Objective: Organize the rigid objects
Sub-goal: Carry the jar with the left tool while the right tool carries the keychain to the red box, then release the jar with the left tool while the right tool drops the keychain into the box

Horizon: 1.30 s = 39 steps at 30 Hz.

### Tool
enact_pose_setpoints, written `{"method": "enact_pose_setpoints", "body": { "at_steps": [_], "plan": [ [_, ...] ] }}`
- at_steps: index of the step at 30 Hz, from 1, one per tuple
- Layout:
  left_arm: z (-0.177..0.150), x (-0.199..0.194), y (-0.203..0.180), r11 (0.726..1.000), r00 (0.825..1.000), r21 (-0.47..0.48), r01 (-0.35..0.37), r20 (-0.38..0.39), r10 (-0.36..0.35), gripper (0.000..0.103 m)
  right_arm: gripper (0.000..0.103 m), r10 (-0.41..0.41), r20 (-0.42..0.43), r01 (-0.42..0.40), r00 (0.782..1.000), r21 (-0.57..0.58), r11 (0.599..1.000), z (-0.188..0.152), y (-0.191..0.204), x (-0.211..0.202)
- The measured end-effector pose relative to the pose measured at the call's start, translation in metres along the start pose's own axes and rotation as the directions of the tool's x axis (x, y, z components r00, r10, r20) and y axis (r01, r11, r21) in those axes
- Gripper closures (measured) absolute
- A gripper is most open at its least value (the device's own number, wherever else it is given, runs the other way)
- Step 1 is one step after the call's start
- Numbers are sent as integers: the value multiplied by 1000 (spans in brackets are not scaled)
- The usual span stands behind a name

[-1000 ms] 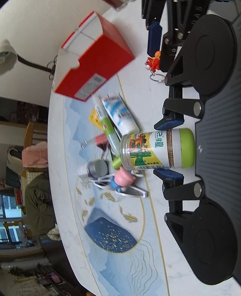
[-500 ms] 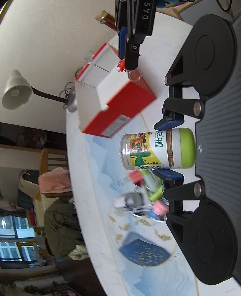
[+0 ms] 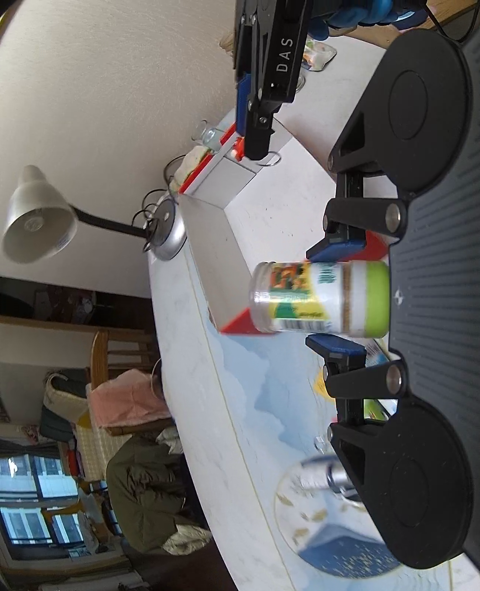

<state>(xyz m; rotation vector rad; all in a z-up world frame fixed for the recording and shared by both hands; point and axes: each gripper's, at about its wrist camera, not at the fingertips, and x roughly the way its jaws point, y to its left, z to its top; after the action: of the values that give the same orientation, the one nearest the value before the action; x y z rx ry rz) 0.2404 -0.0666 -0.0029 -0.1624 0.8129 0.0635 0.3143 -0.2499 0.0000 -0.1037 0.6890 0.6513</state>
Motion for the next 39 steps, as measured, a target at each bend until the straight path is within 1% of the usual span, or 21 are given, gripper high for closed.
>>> {"method": "enact_pose_setpoints", "body": {
  "at_steps": [3,5,7,8,12,15,16,18,20,22,23,24,26,27,29,31,32,35,36,39],
  "plan": [
    [14,17,-17,1000,1000,20,22,11,-22,69,66,-16,1,16,1000,-2,1000,4,-17,9],
    [23,30,-28,999,1000,25,31,3,-31,70,66,-27,-5,27,1000,-1,1000,5,-27,15],
    [27,43,-35,999,1000,38,11,-3,-11,70,67,-46,-11,46,999,-1,999,5,-37,21],
    [27,48,-33,1000,1000,22,7,-17,-6,70,66,-43,-14,44,999,8,999,4,-44,23],
    [15,63,-17,999,997,-27,-33,-70,31,69,66,-15,-20,15,1000,3,1000,4,-57,24],
    [3,71,0,996,995,-59,-60,-83,55,69,66,-7,-21,8,1000,6,1000,5,-65,24],
    [-2,72,4,996,995,-65,-63,-85,57,69,66,-6,-19,6,1000,9,1000,4,-69,24],
    [-11,69,12,996,996,-79,-47,-85,40,70,66,-2,-21,2,1000,11,1000,5,-74,23],
    [-21,65,15,996,994,-60,-58,-92,52,69,66,1,-28,-1,1000,7,1000,4,-78,25],
    [-30,65,14,998,994,-33,-50,-94,47,65,66,1,-40,-1,999,5,1000,3,-81,27],
    [-34,65,13,999,995,-23,-37,-96,35,58,66,1,-44,0,999,6,1000,3,-84,29],
    [-39,65,12,1000,995,-15,-27,-95,25,46,66,0,-47,0,999,8,1000,2,-86,31],
    [-47,66,7,999,996,30,-20,-82,22,31,66,0,-57,1,998,11,1000,1,-89,33],
    [-51,69,4,998,997,57,-23,-78,27,31,66,-1,-61,2,998,9,1000,1,-89,34],
    [-56,80,0,996,996,94,-5,-88,13,31,66,-5,-67,6,998,2,1000,0,-88,35],
    [-60,91,-3,991,997,134,0,-79,11,31,66,-9,-72,9,997,0,1000,0,-87,35],
    [-61,97,-4,988,997,154,13,-78,-1,31,66,-13,-73,13,997,0,1000,0,-87,35],
    [-65,108,-4,981,997,185,55,-69,-43,31,66,-25,-81,24,996,-8,1000,-1,-87,35],
    [-65,111,-3,979,997,197,56,-67,-44,31,66,-30,-85,30,996,-10,1000,-2,-87,36],
    [-65,119,5,978,995,189,90,-67,-78,31,66,-46,-94,45,994,-10,999,-4,-87,36]
  ]
}}
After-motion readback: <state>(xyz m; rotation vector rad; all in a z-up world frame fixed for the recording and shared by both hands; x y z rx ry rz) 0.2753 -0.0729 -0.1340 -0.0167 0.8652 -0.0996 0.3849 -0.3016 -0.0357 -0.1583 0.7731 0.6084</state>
